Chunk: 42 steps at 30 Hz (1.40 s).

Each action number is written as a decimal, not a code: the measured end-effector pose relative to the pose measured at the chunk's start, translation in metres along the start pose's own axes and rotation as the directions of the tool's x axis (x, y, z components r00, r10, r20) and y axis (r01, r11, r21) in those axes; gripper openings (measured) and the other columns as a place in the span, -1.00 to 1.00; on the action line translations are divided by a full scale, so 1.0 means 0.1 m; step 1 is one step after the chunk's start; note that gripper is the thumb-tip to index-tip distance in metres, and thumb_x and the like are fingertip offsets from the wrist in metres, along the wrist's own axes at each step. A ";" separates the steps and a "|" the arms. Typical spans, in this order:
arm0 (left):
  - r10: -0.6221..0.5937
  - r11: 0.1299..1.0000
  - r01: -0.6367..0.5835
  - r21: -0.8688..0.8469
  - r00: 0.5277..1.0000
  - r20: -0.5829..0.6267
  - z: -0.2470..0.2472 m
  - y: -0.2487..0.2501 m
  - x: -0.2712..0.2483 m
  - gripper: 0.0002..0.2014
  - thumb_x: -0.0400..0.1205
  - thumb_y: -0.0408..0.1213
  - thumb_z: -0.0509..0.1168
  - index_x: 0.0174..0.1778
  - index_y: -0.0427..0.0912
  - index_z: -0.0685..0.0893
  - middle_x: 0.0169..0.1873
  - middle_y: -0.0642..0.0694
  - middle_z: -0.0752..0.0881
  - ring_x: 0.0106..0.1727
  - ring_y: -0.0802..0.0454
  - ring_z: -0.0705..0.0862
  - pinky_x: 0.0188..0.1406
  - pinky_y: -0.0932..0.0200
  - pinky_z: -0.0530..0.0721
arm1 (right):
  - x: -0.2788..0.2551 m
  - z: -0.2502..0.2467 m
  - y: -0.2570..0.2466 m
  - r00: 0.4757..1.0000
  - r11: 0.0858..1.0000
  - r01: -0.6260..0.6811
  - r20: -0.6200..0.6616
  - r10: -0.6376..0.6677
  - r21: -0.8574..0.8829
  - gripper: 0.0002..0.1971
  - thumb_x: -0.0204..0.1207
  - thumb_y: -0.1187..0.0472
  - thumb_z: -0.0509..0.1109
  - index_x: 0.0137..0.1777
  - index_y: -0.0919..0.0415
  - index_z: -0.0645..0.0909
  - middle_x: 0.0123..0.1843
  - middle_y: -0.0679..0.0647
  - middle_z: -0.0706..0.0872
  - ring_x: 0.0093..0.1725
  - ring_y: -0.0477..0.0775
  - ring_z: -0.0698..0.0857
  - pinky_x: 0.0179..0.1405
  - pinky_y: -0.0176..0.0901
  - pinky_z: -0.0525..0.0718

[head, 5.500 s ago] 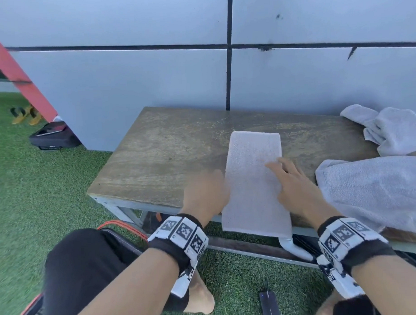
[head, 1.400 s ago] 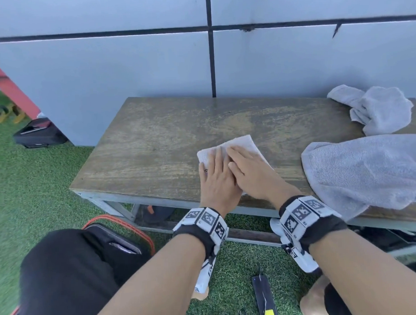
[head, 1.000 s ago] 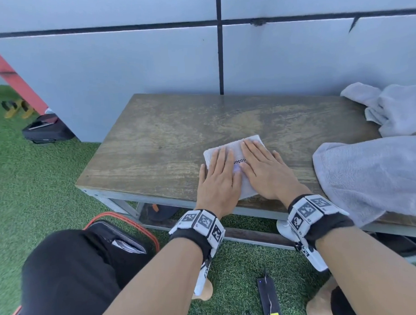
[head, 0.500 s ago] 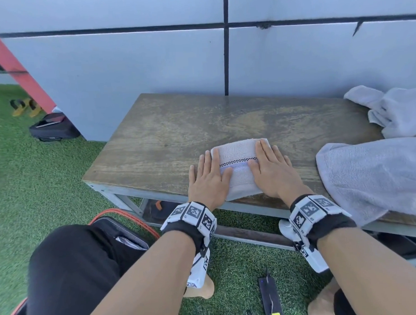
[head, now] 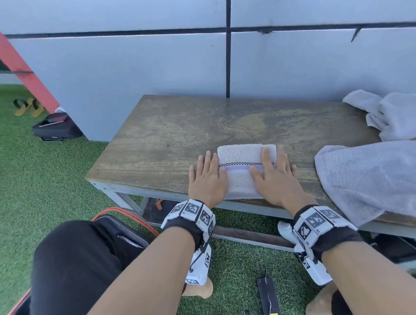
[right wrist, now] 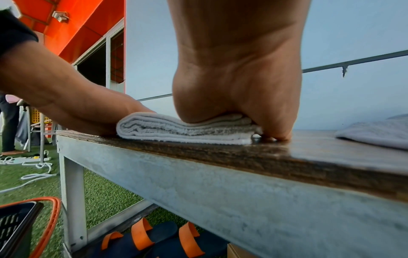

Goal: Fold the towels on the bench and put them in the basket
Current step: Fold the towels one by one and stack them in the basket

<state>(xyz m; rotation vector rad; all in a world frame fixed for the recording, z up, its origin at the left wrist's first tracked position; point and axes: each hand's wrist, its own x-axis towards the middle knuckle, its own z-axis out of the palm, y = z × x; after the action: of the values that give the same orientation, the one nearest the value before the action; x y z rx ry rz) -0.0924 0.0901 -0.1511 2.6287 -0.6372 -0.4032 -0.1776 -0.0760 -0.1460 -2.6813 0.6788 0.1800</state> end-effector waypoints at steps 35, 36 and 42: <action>-0.376 0.411 -0.110 -0.905 0.884 -0.278 -2.52 -0.93 -1.45 -0.95 0.34 -0.28 0.36 -0.33 -0.04 0.64 -0.27 -0.17 0.57 -0.24 -0.12 0.60 -0.18 -0.01 0.57 | -0.51 -0.86 -2.61 0.927 0.607 0.334 -0.137 -0.348 0.721 -0.69 0.45 0.08 0.28 0.15 0.14 0.62 -0.07 -0.06 0.70 -0.11 -0.05 0.68 -0.31 -0.15 0.49; -0.425 0.376 -0.123 -0.918 0.858 -0.289 -2.57 -1.14 -1.58 -0.91 0.36 -0.30 0.34 -0.25 -0.06 0.65 -0.23 -0.20 0.57 -0.22 -0.14 0.61 -0.16 -0.09 0.61 | -0.56 -0.83 -2.86 0.908 0.609 0.366 -0.127 -0.400 0.704 -0.66 0.41 0.06 0.26 0.15 0.13 0.61 -0.09 -0.04 0.70 -0.13 -0.03 0.69 -0.33 -0.16 0.51; -0.730 0.252 -0.111 -0.961 0.630 -0.264 -2.38 -2.40 -2.25 -0.71 0.36 -0.20 0.39 -0.02 -0.15 0.73 -0.13 -0.16 0.74 -0.12 -0.14 0.74 -0.08 -0.02 0.70 | -0.95 -0.19 -4.12 0.757 0.602 0.433 0.092 -0.647 0.671 -0.64 0.64 0.23 0.25 0.39 0.18 0.31 -0.07 0.00 0.53 -0.22 -0.05 0.57 -0.46 -0.25 0.52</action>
<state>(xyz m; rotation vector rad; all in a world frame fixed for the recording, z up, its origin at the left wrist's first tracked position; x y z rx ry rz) -0.1087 0.4706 -0.0089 1.4255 0.4519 0.1566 -0.0617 0.2940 0.0227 -2.0059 -0.2144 0.1883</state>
